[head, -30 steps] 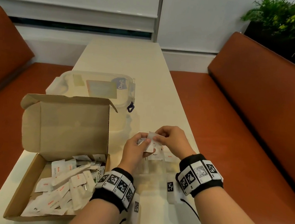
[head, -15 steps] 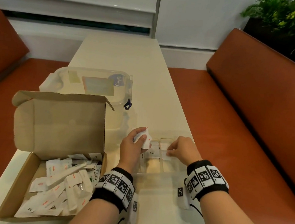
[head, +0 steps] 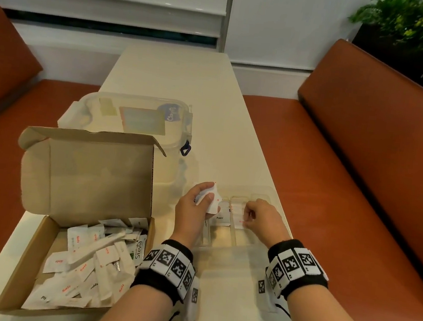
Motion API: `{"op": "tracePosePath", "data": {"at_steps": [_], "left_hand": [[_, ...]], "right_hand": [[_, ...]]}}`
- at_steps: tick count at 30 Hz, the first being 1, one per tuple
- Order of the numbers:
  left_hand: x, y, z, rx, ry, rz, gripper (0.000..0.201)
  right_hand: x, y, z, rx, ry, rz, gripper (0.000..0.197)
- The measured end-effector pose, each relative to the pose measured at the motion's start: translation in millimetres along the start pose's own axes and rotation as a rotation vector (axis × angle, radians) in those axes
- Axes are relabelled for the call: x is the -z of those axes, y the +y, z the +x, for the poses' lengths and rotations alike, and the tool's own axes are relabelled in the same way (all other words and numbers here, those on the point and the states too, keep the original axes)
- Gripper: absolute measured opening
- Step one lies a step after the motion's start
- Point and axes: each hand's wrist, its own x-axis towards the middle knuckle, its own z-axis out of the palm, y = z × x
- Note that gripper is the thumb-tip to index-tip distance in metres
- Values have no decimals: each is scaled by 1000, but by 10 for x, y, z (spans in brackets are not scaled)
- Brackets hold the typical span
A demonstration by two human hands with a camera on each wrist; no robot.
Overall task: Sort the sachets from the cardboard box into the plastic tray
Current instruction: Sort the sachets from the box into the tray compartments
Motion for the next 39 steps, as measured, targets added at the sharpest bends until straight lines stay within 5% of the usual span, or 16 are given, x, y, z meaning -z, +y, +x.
{"op": "tracePosePath", "data": {"at_steps": [11, 15, 19, 28, 33, 39], "left_hand": [[4, 54, -46, 21, -68, 1, 27], [-20, 85, -61, 59, -109, -51, 27], [-33, 98, -67, 73, -140, -71, 25], [-54, 144, -46, 194, -78, -223, 35], [-77, 141, -34, 174, -100, -181, 11], [-74, 62, -15, 149, -142, -99, 12]], "right_hand": [[36, -33, 5, -1, 36, 2, 8], [138, -200, 9, 21, 202, 288, 14], [112, -422, -46, 44, 96, 558, 23], [38, -408, -33, 66, 64, 576, 15], [79, -290, -21, 36, 141, 703, 10], [75, -259, -25, 1, 88, 778, 22]]}}
